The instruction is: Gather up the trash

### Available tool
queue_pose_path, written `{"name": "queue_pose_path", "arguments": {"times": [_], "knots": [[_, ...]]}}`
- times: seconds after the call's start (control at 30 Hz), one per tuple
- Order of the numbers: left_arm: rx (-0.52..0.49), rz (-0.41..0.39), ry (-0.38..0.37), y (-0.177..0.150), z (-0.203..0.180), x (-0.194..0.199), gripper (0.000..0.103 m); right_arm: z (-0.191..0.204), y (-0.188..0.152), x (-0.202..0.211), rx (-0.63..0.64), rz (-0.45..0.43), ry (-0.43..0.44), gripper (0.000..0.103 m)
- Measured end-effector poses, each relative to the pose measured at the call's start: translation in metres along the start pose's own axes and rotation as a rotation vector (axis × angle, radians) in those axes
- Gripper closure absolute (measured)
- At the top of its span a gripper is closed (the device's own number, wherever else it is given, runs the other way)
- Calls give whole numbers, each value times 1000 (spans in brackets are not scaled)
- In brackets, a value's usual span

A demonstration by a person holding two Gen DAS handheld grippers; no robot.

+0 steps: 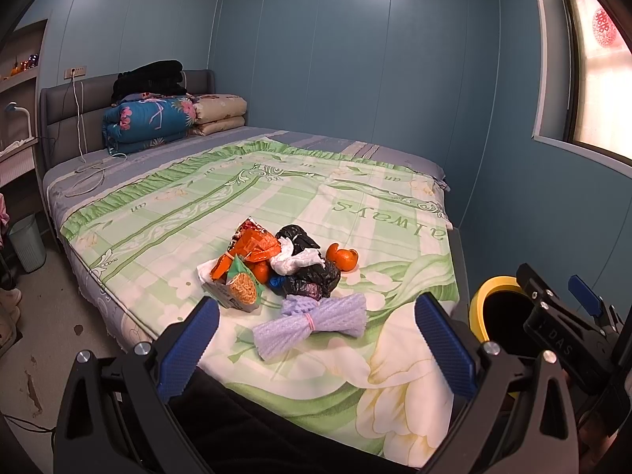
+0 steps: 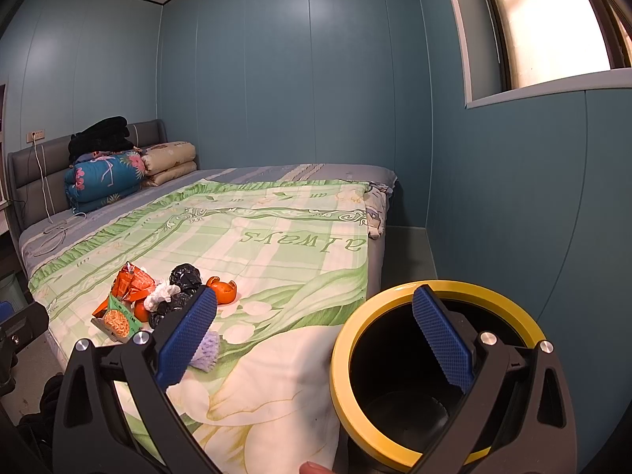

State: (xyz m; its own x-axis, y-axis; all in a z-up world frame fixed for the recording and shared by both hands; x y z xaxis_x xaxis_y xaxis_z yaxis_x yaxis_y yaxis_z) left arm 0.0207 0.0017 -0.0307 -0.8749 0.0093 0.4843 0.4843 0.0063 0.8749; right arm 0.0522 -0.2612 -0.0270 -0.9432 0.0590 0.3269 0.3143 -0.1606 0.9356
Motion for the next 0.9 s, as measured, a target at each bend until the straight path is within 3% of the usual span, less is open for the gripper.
{"name": "queue_pose_path", "arguments": {"times": [0.9], "knots": [[3, 4, -1, 1, 1, -1, 7, 0, 0, 0, -2, 6, -1, 8]]}}
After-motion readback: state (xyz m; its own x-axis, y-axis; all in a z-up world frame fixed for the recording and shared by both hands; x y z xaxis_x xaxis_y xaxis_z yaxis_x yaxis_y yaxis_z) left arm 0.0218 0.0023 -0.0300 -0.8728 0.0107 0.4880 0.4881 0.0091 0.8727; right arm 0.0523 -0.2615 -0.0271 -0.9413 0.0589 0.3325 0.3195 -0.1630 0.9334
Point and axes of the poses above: each gripper's, at about its wrist camera, not at the fingertips, and x roughly against the way its jaws point, z to its left, y to its top, the point moved 3 cm from there along -x, roughly the way its jaws point, and after that the axes turned 6 degrees about -x, right-handed, at the moved point
